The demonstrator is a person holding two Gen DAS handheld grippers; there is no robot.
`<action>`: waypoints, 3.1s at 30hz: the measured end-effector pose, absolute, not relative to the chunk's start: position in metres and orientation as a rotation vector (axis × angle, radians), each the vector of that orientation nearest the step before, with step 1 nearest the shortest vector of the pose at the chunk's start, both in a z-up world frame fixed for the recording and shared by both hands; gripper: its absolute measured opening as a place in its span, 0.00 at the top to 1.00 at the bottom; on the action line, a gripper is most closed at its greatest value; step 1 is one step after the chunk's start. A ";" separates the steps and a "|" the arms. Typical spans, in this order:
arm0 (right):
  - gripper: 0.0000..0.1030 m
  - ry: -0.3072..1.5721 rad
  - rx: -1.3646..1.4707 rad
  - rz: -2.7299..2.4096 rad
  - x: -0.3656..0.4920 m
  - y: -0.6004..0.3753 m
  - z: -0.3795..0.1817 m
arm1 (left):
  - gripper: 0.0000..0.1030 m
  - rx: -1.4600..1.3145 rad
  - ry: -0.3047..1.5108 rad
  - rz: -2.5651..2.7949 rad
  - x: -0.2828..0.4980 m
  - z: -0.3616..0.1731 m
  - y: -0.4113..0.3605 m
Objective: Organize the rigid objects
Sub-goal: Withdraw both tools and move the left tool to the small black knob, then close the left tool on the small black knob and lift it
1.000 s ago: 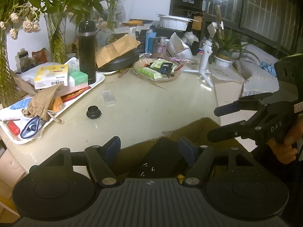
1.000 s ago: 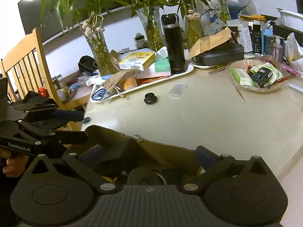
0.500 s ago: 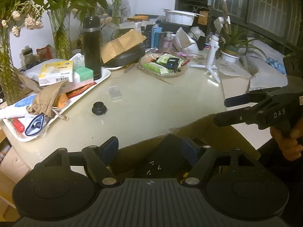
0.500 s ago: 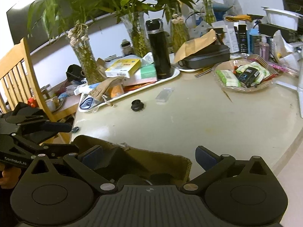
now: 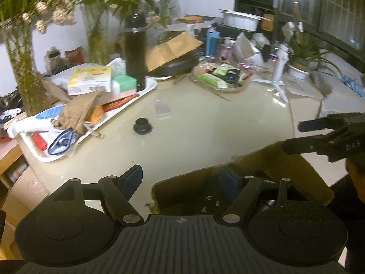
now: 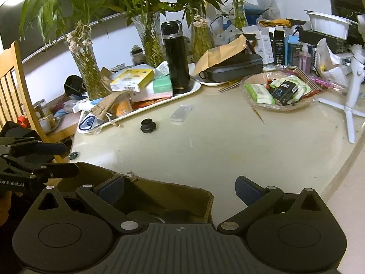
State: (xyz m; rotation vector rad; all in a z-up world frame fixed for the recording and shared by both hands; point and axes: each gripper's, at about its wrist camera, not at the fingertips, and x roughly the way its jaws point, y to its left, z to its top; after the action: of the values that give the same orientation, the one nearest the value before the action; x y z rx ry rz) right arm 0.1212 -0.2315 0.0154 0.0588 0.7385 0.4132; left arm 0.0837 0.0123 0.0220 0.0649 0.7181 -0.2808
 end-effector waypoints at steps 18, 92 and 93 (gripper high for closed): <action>0.00 0.748 0.025 0.251 0.128 -0.240 0.010 | 0.29 -0.017 0.774 -0.051 0.095 0.018 0.043; 0.00 0.767 0.078 0.317 0.249 -0.210 0.053 | 0.29 0.046 0.850 -0.155 0.221 0.032 0.010; 0.00 0.771 0.073 0.317 0.252 -0.209 0.050 | 0.29 0.046 0.850 -0.155 0.224 0.030 0.010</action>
State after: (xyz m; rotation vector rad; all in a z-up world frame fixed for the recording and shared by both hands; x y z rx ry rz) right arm 0.2519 -0.2086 0.0498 0.0731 0.7706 0.3167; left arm 0.2242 0.0096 0.0300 0.0458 0.8496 -0.1553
